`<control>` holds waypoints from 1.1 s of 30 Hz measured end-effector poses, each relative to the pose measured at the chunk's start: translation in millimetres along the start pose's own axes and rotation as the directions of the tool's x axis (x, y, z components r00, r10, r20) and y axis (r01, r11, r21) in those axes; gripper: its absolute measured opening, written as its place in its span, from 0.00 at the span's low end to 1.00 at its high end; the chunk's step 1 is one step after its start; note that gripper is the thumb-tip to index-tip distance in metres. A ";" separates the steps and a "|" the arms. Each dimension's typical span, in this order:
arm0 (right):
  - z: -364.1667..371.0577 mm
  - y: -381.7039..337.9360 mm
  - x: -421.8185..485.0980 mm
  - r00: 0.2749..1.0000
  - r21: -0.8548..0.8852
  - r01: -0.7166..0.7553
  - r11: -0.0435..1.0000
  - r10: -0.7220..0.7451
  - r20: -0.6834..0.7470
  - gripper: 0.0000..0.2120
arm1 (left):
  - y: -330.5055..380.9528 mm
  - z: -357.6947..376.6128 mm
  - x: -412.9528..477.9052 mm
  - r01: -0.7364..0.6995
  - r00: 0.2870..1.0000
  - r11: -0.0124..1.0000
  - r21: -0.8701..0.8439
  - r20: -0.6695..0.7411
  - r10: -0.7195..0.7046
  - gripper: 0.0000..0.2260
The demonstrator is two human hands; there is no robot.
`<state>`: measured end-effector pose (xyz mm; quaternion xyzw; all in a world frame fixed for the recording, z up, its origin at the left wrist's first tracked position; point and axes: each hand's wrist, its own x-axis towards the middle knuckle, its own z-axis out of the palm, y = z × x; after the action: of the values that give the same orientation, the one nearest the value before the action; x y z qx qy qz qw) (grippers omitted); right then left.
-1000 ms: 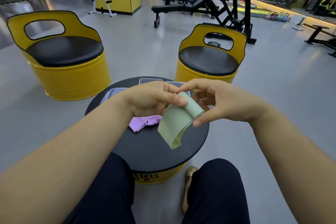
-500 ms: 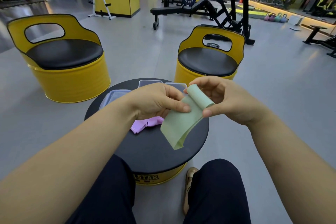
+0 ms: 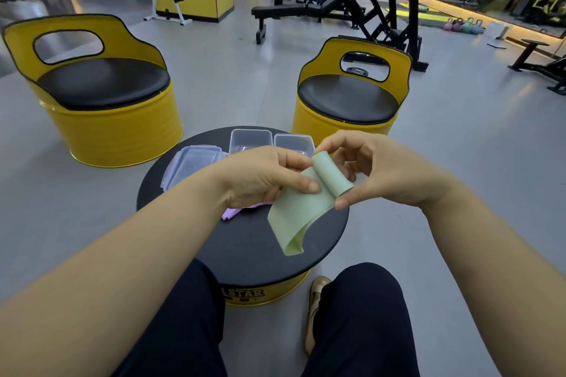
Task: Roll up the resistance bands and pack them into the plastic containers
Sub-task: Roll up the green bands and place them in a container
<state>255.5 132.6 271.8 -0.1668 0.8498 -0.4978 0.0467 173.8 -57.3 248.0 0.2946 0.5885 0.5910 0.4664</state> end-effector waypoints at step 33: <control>34.5 11.2 12.4 0.832 0.233 0.078 0.969 0.066 -0.551 0.07 | -2.5 5.1 3.3 -0.253 0.880 0.965 0.061 -0.400 0.256 0.12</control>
<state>249.6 105.0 246.0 -0.0109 0.7577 -0.6263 -0.1832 177.6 -52.5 245.6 0.2425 0.6304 0.6932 0.2517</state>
